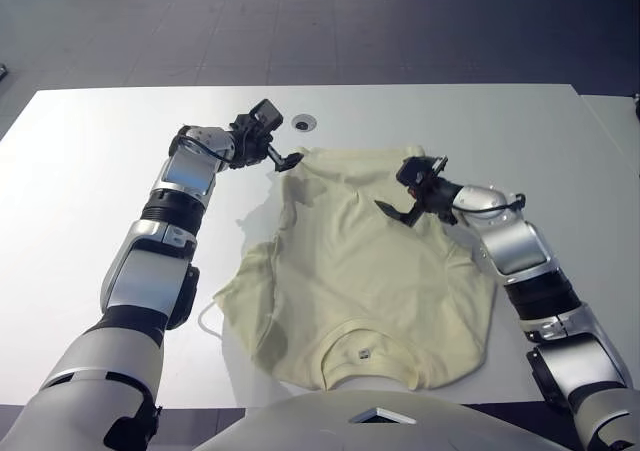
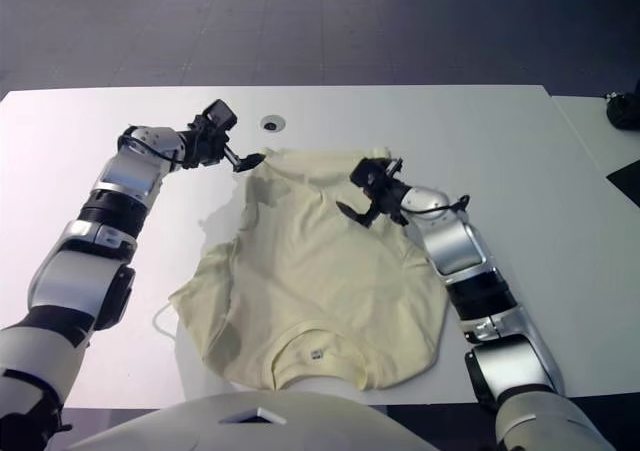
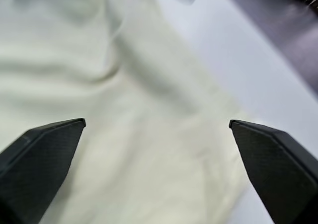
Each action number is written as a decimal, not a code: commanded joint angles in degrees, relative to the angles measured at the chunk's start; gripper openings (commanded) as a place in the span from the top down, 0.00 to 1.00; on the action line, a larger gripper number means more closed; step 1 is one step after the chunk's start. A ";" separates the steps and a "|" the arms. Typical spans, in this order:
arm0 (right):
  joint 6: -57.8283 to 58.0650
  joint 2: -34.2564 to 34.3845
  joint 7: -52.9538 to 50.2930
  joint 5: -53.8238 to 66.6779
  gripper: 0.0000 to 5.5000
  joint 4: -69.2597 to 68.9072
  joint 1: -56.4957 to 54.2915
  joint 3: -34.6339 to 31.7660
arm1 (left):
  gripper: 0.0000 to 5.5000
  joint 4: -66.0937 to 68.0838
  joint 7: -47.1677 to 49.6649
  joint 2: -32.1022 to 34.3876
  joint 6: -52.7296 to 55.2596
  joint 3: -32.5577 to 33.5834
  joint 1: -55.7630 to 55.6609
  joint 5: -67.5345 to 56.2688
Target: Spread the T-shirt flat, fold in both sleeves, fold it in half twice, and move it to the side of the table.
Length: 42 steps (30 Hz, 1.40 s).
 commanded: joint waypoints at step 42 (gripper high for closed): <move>-0.52 -4.44 4.56 -3.78 0.02 -4.33 9.11 2.60 | 0.02 20.39 8.32 -6.36 -7.72 6.19 -4.49 10.37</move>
